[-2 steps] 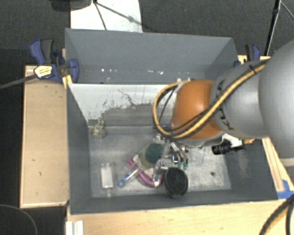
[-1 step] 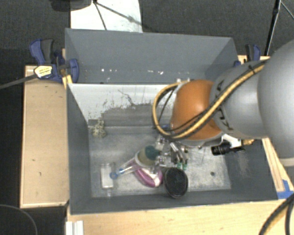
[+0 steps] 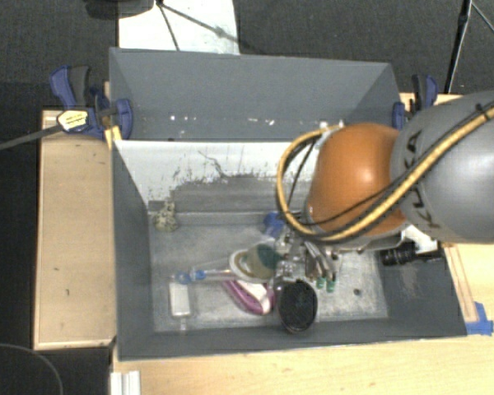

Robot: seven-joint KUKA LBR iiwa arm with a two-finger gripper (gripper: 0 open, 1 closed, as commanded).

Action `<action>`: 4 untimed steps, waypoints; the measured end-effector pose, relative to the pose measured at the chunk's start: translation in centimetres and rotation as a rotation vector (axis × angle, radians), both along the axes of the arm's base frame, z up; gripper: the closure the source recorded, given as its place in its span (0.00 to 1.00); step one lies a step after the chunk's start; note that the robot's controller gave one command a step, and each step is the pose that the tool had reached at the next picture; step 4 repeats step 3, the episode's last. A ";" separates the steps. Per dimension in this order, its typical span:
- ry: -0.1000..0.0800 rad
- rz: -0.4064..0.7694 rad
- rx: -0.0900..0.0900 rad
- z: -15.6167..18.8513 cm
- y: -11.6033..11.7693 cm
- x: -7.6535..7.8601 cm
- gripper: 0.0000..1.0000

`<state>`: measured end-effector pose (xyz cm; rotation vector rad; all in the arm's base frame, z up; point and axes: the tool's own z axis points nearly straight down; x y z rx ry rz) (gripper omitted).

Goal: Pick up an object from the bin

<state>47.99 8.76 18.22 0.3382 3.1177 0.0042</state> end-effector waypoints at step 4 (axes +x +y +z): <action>-0.006 0.527 -0.005 7.4 -0.3 4.2 1.00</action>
Offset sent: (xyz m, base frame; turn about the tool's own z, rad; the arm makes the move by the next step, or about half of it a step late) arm 0.0248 0.0085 0.0340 -0.0566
